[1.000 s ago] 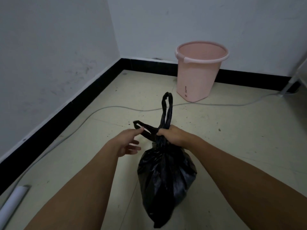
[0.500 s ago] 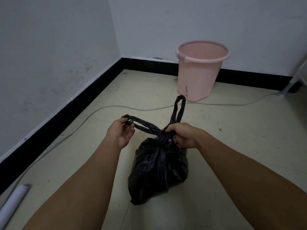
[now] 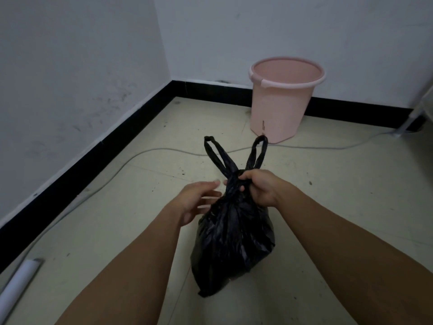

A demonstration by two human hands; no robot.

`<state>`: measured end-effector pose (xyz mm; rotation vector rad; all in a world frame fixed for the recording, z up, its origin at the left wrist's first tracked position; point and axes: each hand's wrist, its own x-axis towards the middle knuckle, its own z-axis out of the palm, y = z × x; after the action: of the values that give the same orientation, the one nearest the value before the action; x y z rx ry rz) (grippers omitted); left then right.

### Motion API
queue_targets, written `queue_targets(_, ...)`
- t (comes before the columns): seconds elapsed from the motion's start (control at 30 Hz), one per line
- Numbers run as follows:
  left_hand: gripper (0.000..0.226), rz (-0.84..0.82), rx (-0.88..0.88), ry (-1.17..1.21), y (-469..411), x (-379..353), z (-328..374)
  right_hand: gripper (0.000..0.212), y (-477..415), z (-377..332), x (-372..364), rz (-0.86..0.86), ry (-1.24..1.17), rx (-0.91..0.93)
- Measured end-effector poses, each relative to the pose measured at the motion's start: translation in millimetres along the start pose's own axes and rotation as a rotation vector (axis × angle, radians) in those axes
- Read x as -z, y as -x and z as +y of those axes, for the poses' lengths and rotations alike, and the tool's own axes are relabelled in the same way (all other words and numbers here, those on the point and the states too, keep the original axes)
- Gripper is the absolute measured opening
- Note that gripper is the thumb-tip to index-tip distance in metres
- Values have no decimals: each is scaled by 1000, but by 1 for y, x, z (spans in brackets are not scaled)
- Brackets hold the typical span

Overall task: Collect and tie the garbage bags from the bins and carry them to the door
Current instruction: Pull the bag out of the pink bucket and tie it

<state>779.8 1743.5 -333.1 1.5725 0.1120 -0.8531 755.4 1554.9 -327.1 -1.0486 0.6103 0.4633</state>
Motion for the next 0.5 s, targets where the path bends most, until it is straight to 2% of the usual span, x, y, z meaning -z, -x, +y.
queue_targets(0.07,28,126,-54,117,-5,0,11,31,2,1,-4,36,87,0)
queue_targets(0.17,17,223,-148,255,-11,4,24,20,7,2,-6,59,245,-8)
queue_targets(0.23,11,285,-173,324,-13,8,28,12,10,3,-6,76,266,4)
queue_targets(0.3,11,333,-144,427,-14,14,29,11,8,3,-5,77,189,41)
queue_targets(0.4,10,350,-85,561,-15,21,27,28,9,-3,-6,-48,-3,118)
queue_targets(0.5,10,328,-62,618,-15,22,27,35,9,-11,-3,-96,-66,167)
